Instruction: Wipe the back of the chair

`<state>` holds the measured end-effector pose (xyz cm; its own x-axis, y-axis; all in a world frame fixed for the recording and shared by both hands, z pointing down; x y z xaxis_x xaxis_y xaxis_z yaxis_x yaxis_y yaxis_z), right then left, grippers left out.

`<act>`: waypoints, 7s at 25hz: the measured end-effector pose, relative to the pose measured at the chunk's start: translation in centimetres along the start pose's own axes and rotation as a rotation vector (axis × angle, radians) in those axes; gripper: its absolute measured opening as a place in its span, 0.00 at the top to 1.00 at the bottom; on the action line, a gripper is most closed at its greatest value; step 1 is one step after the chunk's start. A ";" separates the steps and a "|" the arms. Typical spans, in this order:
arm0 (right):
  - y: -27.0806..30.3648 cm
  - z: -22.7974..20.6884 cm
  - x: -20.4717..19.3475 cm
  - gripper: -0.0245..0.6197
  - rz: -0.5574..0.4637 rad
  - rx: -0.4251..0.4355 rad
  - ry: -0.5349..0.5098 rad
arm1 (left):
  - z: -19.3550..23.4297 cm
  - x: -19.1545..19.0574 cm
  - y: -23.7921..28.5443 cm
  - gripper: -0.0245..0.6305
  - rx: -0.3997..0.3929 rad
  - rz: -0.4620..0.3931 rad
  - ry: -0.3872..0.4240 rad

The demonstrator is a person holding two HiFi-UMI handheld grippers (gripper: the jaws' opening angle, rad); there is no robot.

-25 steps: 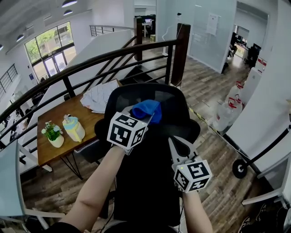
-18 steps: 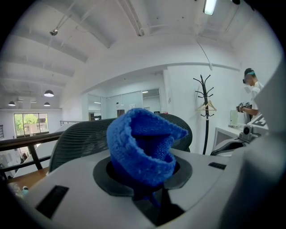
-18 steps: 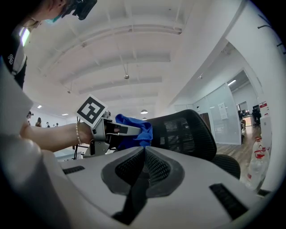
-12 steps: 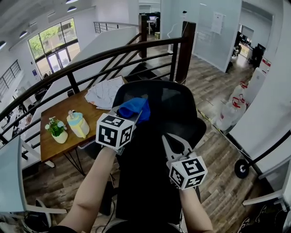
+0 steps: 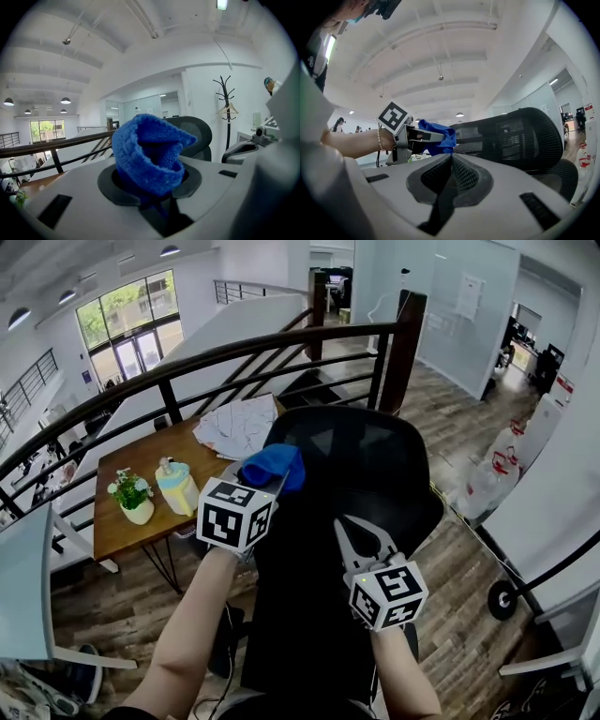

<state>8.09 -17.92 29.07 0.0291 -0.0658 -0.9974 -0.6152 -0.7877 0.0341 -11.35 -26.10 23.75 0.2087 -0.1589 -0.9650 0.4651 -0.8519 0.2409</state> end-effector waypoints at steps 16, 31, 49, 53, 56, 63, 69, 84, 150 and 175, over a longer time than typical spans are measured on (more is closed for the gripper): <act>-1.0 0.8 -0.5 0.92 0.031 -0.011 -0.003 | 0.2 -2.6 -3.1 0.78 0.026 0.016 -0.042; -7.0 -2.9 -3.3 0.92 0.068 -0.169 0.057 | -10.9 -7.2 0.6 0.78 -0.252 0.107 -0.065; -13.6 -11.2 -5.9 0.92 0.087 -0.410 0.128 | -24.0 -6.2 11.7 0.78 -0.579 0.182 -0.025; -14.5 -12.2 -6.3 0.92 0.074 -0.448 0.141 | -26.2 -5.5 13.7 0.78 -0.608 0.184 -0.009; -14.8 -12.8 -6.5 0.92 0.076 -0.463 0.148 | -26.9 -5.6 15.1 0.78 -0.603 0.197 -0.001; -14.4 -13.5 -6.7 0.92 0.080 -0.468 0.156 | -27.1 -6.2 17.7 0.78 -0.563 0.230 0.013; -13.7 -13.3 -7.0 0.92 0.092 -0.452 0.160 | -26.0 -6.9 18.6 0.78 -0.496 0.271 0.008; -10.3 -10.2 -8.9 0.92 0.148 -0.352 0.177 | -18.7 -7.9 14.8 0.78 -0.357 0.258 -0.074; -3.2 -2.0 -9.3 0.92 0.179 -0.238 0.175 | -3.1 -13.7 2.6 0.78 -0.087 0.265 -0.167; -17.6 -11.5 -12.4 0.92 0.160 -0.563 0.275 | -26.5 -12.9 16.1 0.78 -0.514 0.353 -0.052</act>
<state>27.57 -10.28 41.53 0.2182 -0.3051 -0.9270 -0.1237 -0.9509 0.2838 16.24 -24.55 42.84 0.3896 -0.4218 -0.8187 0.7329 -0.3963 0.5530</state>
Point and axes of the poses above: the fingertips, and each gripper's own axes: y forward along the fingers, z to its left, x out of its top, the point moved 8 cm from there along -y, backward along the fingers
